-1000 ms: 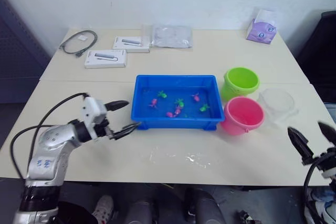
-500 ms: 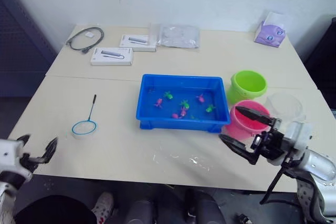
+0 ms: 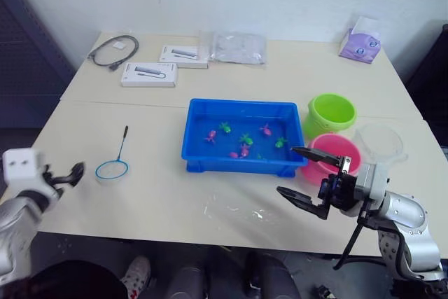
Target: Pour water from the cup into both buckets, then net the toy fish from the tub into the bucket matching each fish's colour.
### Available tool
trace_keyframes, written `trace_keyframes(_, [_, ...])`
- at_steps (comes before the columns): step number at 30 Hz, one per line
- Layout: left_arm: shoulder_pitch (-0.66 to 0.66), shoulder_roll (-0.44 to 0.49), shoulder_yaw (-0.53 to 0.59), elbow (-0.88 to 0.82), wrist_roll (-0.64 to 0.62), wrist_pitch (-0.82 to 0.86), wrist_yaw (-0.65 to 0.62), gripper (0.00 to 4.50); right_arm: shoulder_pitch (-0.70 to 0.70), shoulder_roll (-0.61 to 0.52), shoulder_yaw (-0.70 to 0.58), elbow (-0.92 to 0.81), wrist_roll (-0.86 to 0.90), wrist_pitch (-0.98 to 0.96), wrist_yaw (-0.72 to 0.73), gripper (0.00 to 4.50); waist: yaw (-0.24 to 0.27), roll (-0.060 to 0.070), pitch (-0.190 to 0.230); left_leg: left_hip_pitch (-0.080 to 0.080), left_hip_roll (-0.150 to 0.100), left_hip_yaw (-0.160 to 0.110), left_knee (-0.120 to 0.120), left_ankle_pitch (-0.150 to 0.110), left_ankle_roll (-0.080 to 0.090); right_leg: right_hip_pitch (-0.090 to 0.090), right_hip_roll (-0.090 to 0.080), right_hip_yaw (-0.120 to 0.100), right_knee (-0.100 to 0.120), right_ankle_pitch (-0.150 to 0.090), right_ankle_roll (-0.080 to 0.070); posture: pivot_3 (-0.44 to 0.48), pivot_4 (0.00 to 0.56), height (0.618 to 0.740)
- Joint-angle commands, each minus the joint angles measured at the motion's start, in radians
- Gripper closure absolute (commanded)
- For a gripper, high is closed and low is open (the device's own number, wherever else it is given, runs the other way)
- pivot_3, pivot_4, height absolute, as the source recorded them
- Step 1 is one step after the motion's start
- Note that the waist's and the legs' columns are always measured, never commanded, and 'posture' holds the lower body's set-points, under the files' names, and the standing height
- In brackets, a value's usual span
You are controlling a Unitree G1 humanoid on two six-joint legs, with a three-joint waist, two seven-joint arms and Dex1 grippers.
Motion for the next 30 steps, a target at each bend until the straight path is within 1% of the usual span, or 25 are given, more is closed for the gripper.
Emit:
trace_keyframes(1, [-0.147,0.053,-0.123,0.125,0.062,0.063,-0.018,0.0,-0.017,0.004,0.021,-0.069,-0.011,0.018,-0.048,0.05,0.0,0.0,0.0,-0.001,0.0,0.0,0.0,0.0,-0.001,-0.001,0.0,-0.001,0.0,0.0,0.0,0.0,0.15,0.74])
trace_keyframes(3, [-0.251,0.072,-0.209,0.25,0.115,0.068,-0.03,0.0,-0.019,-0.002,0.029,-0.085,-0.019,0.027,-0.067,0.05,-0.003,0.0,0.0,0.0,0.0,0.0,0.0,0.001,-0.001,-0.001,0.001,-0.001,0.003,0.0,0.0,0.0,0.15,0.74])
trace_keyframes(6, [-0.329,0.074,-0.255,0.349,0.141,0.08,-0.044,0.0,-0.013,-0.006,0.026,-0.094,-0.029,0.027,-0.088,0.05,-0.012,0.0,0.0,-0.001,0.0,0.001,0.0,0.002,-0.002,-0.001,0.002,-0.001,0.004,0.0,0.0,0.0,0.15,0.74])
trace_keyframes(9, [-0.366,0.067,-0.298,0.412,0.155,0.111,-0.073,0.0,-0.002,-0.007,0.017,-0.097,-0.038,0.017,-0.108,0.05,-0.019,0.0,0.0,-0.001,0.0,0.001,0.0,0.002,-0.002,-0.001,0.002,-0.002,0.003,0.0,0.0,0.0,0.15,0.74])
trace_keyframes(14, [-0.4,0.01,-0.311,0.542,0.178,0.037,-0.074,0.0,0.026,0.002,0.007,-0.086,-0.048,-0.007,-0.131,0.05,-0.015,-0.001,0.0,-0.002,0.0,0.001,0.001,0.002,-0.001,-0.001,0.002,-0.003,0.002,0.0,0.0,0.0,0.15,0.74])
trace_keyframes(17, [-0.414,-0.017,-0.318,0.609,0.199,-0.012,-0.066,0.86,0.033,0.01,0.014,-0.071,-0.056,-0.031,-0.132,0.0,-0.004,0.0,0.0,0.0,-0.001,0.001,0.001,0.004,-0.001,0.0,0.001,-0.003,0.003,0.0,0.0,0.0,0.15,0.74])
trace_keyframes(20, [-0.414,-0.031,-0.316,0.626,0.21,-0.024,-0.06,2.24,0.028,0.018,0.025,-0.043,-0.066,-0.055,-0.126,0.0,-0.001,0.0,0.0,0.003,-0.001,0.001,0.001,0.004,-0.002,0.002,0.001,-0.001,0.003,0.0,0.0,0.0,0.15,0.74])
trace_keyframes(24, [-0.387,-0.024,-0.299,0.625,0.21,-0.019,-0.063,4.17,0.02,0.022,0.033,0.001,-0.078,-0.096,-0.105,0.0,-0.002,0.0,0.0,0.005,-0.001,0.002,0.001,0.004,-0.002,0.001,0.0,0.0,0.004,0.0,0.0,0.0,0.15,0.74])
trace_keyframes(25, [-0.38,-0.016,-0.289,0.624,0.202,-0.021,-0.077,4.48,0.021,0.021,0.032,0.006,-0.079,-0.103,-0.101,0.0,-0.003,0.0,0.0,0.005,-0.001,0.002,0.001,0.004,-0.002,0.001,0.0,0.001,0.004,0.0,0.0,0.0,0.15,0.74])
trace_keyframes(28, [-0.369,0.025,-0.216,0.615,0.151,-0.037,-0.137,4.48,0.032,0.009,0.031,0.011,-0.053,-0.08,-0.083,0.0,-0.012,0.0,0.0,0.005,0.0,0.003,0.001,0.004,-0.002,0.001,0.0,0.001,0.005,0.0,0.0,0.0,0.15,0.74])
trace_keyframes(30, [-0.367,0.033,-0.201,0.61,0.146,-0.04,-0.145,4.48,0.037,0.006,0.03,0.009,-0.04,-0.065,-0.077,0.0,-0.016,0.0,0.0,0.005,0.0,0.003,0.001,0.004,-0.002,0.001,0.0,0.001,0.005,0.0,0.0,0.0,0.15,0.74])
